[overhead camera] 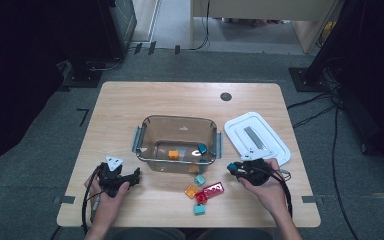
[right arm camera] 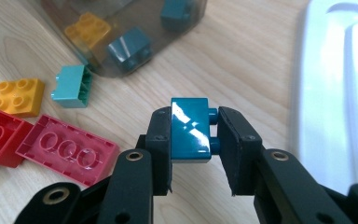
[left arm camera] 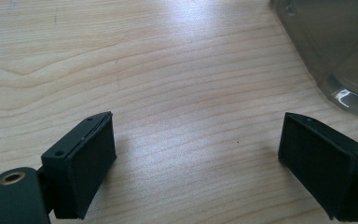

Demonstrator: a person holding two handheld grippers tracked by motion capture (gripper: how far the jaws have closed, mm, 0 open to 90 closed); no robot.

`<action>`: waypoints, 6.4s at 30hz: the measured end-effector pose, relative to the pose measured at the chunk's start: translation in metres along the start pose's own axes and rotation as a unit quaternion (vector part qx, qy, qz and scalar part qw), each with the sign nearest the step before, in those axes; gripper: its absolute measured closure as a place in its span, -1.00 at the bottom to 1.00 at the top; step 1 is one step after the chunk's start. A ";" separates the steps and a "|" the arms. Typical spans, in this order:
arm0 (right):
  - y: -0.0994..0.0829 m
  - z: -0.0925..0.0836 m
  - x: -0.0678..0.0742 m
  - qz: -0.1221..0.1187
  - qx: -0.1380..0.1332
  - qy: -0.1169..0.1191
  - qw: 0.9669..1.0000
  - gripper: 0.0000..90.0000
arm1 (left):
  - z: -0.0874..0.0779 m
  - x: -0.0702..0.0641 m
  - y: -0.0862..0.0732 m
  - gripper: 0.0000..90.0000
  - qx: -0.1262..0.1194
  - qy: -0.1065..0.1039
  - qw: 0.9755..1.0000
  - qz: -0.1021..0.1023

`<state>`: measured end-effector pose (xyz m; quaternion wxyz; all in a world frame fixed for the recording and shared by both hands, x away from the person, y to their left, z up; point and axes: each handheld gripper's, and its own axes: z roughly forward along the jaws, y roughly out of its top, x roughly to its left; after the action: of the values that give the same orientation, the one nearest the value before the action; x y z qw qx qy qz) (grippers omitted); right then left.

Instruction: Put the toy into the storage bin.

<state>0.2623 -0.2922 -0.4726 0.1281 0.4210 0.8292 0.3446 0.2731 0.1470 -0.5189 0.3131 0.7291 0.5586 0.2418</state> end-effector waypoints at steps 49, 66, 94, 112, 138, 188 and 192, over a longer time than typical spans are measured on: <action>0.135 -0.040 0.024 -0.082 0.009 0.043 0.996 0.51 | 0.000 0.000 0.000 -0.76 -0.001 0.000 1.000 0.000; 0.161 0.001 0.049 -0.103 0.032 0.066 0.992 0.51 | 0.000 0.000 0.000 -0.76 -0.001 0.000 1.000 0.000; 0.168 0.064 0.061 -0.106 0.132 0.059 0.984 0.37 | 0.000 0.000 0.000 -0.76 -0.001 0.000 1.000 0.000; 0.166 0.014 0.057 -0.107 0.035 0.053 0.992 -0.40 | 0.000 0.000 0.000 -0.76 0.000 0.000 1.000 0.000; 0.111 -0.045 0.010 -0.050 -0.017 0.007 0.999 -0.60 | 0.000 0.000 0.000 -0.76 -0.001 0.000 1.000 0.000; -0.014 0.024 0.028 -0.006 0.031 0.078 0.996 0.62 | 0.000 0.000 0.000 -0.76 0.000 0.000 1.000 0.000; -0.016 0.026 0.028 -0.004 0.041 0.080 0.996 0.79 | 0.000 0.000 0.000 -0.76 0.000 0.000 1.000 0.000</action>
<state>0.2483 -0.2643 -0.4998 0.0457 0.3938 0.8519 0.3422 0.2731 0.1470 -0.5189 0.3130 0.7292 0.5584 0.2418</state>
